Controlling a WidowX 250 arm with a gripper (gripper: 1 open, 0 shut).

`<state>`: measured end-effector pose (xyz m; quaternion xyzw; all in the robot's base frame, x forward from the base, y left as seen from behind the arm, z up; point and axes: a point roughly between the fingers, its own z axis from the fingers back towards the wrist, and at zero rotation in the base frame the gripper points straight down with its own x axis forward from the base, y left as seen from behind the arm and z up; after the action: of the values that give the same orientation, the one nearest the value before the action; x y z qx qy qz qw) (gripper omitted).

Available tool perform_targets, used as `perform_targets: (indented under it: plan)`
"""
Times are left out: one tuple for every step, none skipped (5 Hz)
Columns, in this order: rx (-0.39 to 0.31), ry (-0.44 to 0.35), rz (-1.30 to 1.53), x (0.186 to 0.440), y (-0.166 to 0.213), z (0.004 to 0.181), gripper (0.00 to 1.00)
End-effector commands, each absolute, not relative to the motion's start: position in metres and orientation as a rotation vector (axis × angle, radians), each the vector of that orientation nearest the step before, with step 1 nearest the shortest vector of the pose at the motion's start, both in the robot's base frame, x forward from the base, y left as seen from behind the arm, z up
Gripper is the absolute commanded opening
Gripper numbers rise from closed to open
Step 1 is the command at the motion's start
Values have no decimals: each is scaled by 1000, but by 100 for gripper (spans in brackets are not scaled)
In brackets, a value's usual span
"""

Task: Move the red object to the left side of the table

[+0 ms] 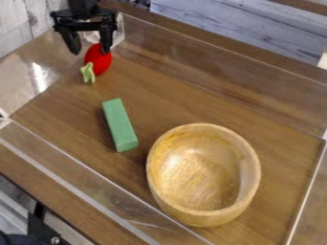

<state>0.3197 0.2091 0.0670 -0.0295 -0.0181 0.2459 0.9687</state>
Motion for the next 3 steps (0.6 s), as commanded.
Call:
perform_targets:
  plan:
    - [-25, -130, 507, 324, 217, 96, 100]
    - [-27, -134, 517, 326, 214, 94, 100]
    - [-30, -139, 491, 328, 211, 92, 100]
